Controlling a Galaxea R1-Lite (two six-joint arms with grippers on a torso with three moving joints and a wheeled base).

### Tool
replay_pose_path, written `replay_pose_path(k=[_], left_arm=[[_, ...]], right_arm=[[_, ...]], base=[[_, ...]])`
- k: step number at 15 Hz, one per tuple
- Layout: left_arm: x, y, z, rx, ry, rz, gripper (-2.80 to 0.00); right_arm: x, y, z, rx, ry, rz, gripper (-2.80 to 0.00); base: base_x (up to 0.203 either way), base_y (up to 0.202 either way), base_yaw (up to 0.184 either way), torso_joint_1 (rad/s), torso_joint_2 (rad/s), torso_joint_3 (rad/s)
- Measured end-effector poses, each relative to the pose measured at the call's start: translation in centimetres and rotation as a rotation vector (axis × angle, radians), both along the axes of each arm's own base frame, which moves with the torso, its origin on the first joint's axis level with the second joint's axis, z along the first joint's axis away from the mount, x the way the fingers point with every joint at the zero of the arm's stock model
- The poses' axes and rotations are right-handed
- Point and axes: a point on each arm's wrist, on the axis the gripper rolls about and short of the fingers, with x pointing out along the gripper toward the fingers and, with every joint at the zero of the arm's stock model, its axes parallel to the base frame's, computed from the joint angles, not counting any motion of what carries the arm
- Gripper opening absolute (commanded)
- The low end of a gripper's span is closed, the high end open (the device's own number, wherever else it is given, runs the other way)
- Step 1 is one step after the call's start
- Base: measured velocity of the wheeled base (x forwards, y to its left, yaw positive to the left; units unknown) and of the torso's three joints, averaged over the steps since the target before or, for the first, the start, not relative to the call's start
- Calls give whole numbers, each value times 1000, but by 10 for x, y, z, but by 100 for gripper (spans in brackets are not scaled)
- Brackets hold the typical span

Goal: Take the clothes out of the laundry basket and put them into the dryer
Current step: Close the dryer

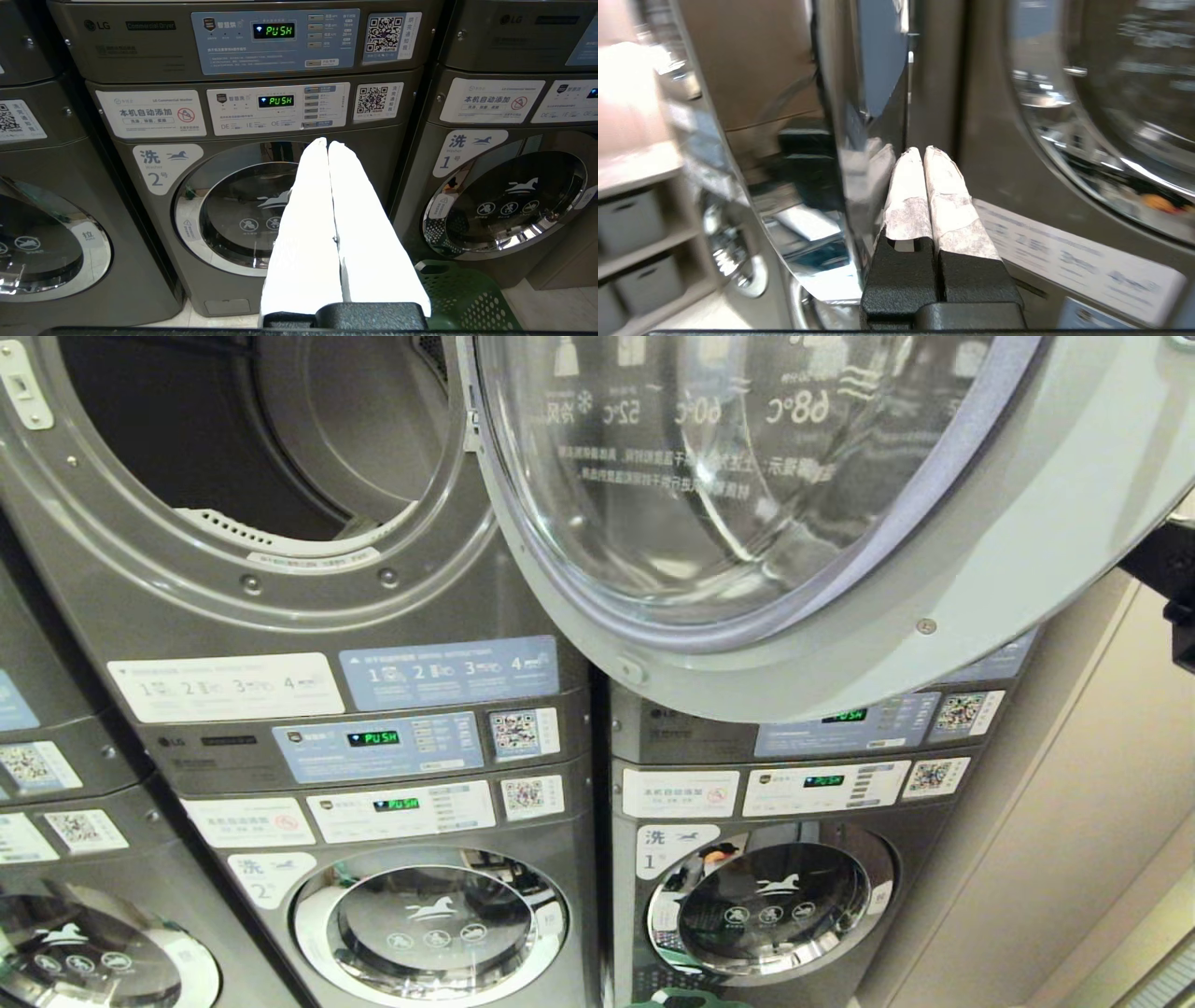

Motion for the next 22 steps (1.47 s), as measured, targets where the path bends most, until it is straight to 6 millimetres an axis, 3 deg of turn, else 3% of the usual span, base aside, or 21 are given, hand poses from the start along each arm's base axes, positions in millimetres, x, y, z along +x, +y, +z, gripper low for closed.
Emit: replay_pose_path(k=[6,10,13,16,19,21,22], left_arm=[[0,0,0,0,0,0,-280],[0,0,0,0,0,0,-280],[0,0,0,0,0,0,-280],[0,0,0,-1,0,0,-280],[0,0,0,-1,0,0,-280],[0,0,0,-1,0,0,-280],[0,0,0,-1,0,0,-280]], right_arm=[[-24,45,-9,-77,-47,221,-280],[-29,88,-15,-97,-13,327,-280],[-15,130,-10,-94,-28,389,-280],[8,184,-4,-52,-77,419,-280],[28,239,-11,2,-87,380,-280],[36,252,-28,4,-41,302,-280],[41,247,-37,-12,-11,258,-280]], base=[[0,0,0,0,0,0],[0,0,0,0,0,0],[0,0,0,0,0,0],[0,0,0,0,0,0],[0,0,0,0,0,0],[0,0,0,0,0,0],[0,0,0,0,0,0]])
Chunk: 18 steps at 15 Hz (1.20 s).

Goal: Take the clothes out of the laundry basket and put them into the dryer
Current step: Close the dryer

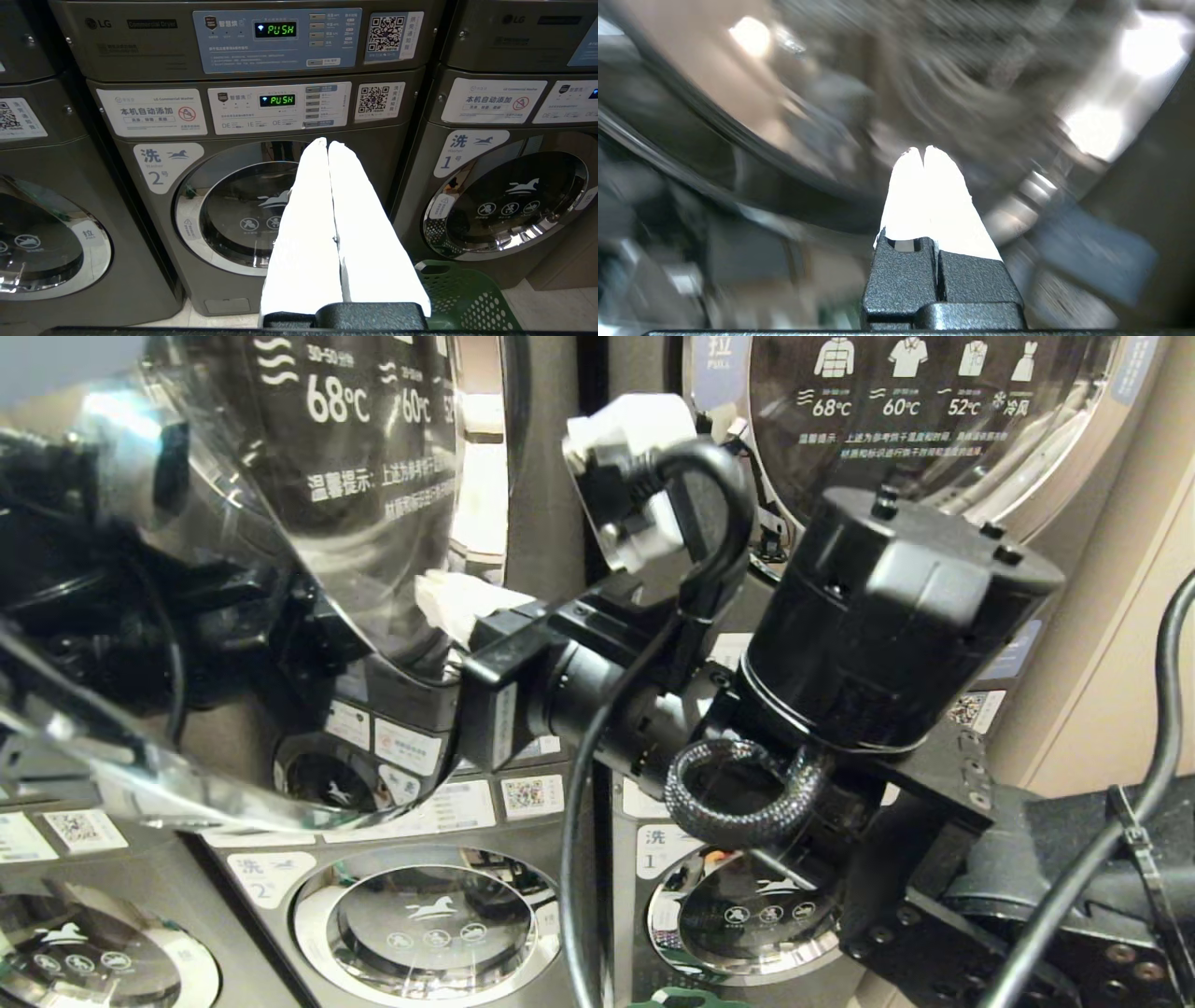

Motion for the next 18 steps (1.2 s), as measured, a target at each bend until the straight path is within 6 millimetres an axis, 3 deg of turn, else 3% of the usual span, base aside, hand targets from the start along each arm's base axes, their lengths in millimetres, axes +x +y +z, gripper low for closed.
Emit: replay_pose_path(k=[2,5,7,9,13,18], left_arm=[[0,0,0,1,0,0,-280],[0,0,0,1,0,0,-280],[0,0,0,2,0,0,-280],[0,0,0,4,-1,-1,-280],[0,0,0,4,-1,-1,-280],[0,0,0,3,-1,0,-280]], right_arm=[[14,-41,-12,-43,44,-127,-280],[25,-139,-9,-48,58,-370,-280],[7,-194,-12,-46,59,-504,-280],[-22,-238,-29,-75,71,-643,-280],[-98,-283,-95,-196,139,-789,-280],[-173,-307,-136,-203,175,-880,-280]], base=[[0,0,0,0,0,0],[0,0,0,0,0,0],[0,0,0,0,0,0],[0,0,0,0,0,0],[0,0,0,0,0,0],[0,0,0,0,0,0]])
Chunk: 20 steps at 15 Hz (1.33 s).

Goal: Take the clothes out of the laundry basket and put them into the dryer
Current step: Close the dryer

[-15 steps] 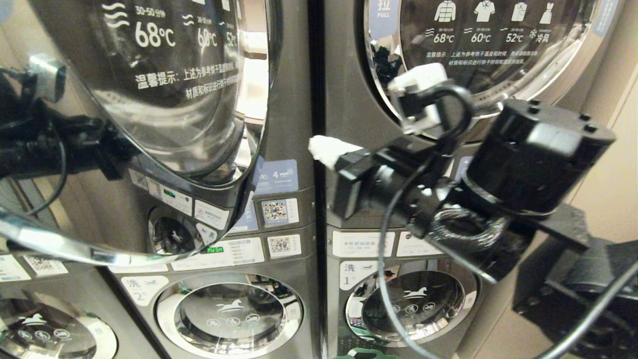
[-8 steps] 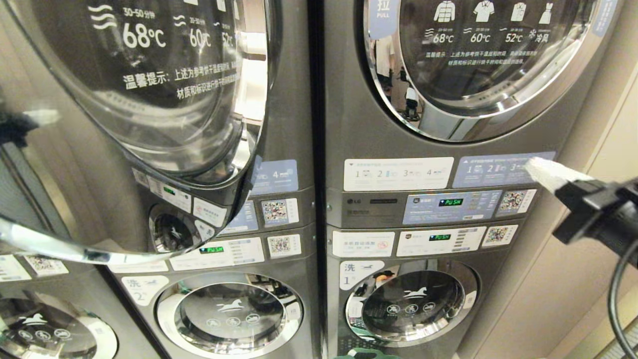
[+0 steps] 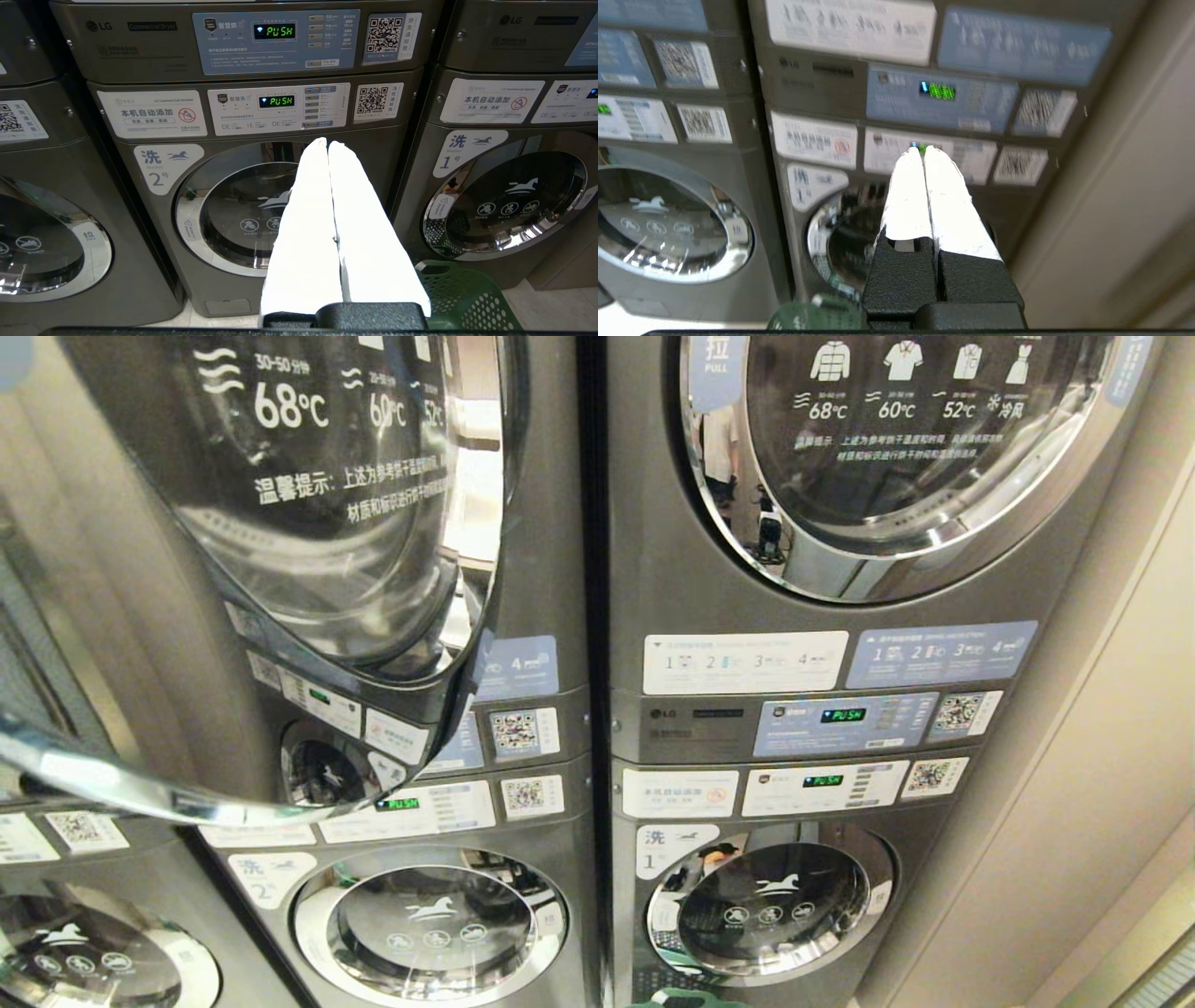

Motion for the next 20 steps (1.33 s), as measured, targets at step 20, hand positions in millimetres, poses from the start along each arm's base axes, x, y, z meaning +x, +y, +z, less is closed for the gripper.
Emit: replay_pose_path(k=[20], left_arm=[[-34,-16,257,195,-393,-851,-280]], right_arm=[[-27,-3,-55,-84,345,182,-280]], base=[[0,0,0,0,0,0]])
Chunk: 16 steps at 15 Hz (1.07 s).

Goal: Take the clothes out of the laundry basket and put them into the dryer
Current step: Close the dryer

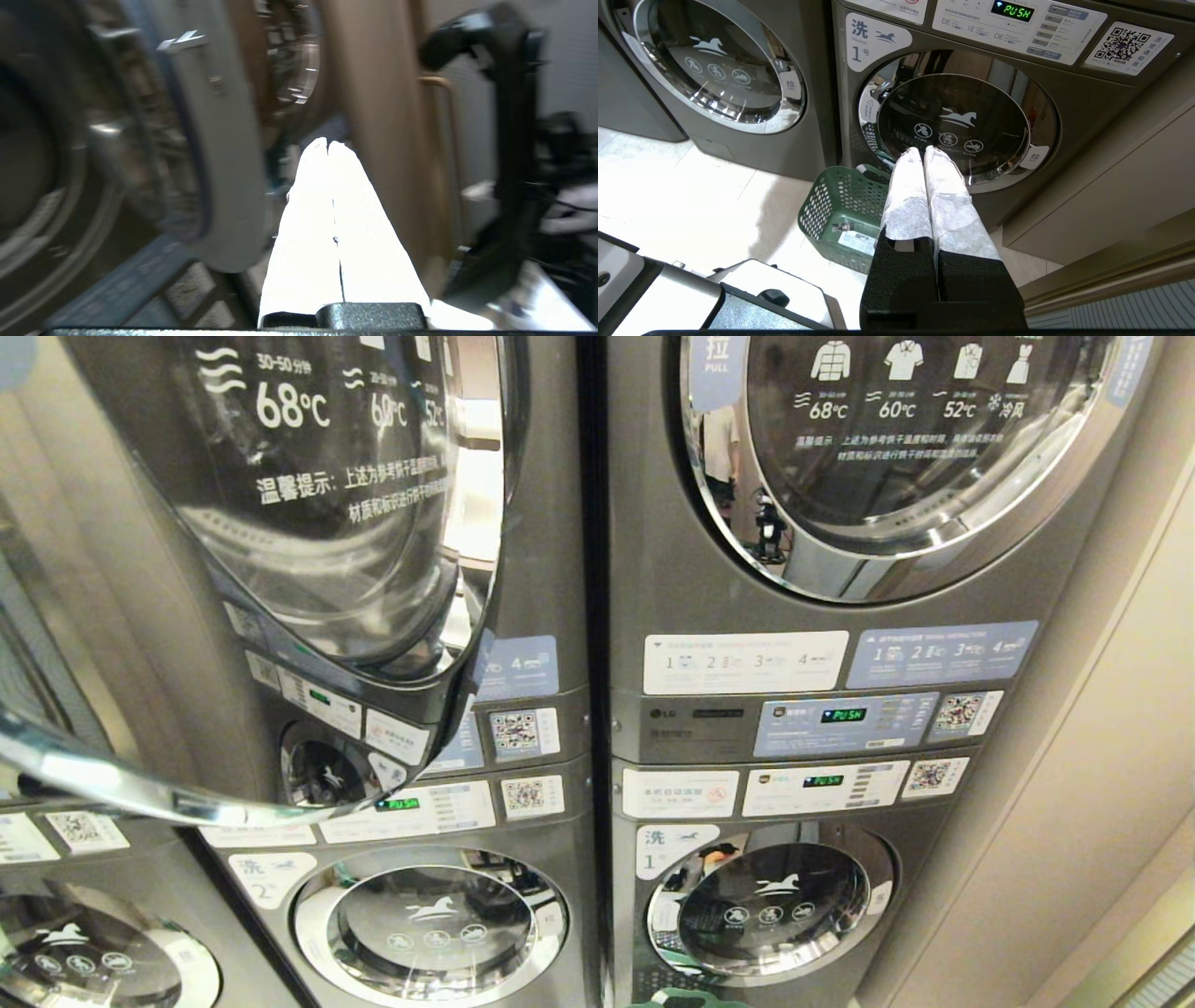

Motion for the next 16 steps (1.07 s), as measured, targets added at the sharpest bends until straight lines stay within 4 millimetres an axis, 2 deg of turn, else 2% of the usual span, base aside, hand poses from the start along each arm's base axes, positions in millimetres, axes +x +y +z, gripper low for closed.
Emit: replay_pose_path(k=[3,7,16], left_arm=[[2,-3,10,69,81,-187,-280],[10,-6,15,82,81,-163,-280],[72,-3,37,104,64,-180,-280]], right_arm=[[0,0,0,1,-2,-1,-280],[-1,0,0,2,-11,-4,-280],[-1,0,0,3,-14,-5,-280]], base=[[0,0,0,0,0,0],[0,0,0,0,0,0],[0,0,0,0,0,0]])
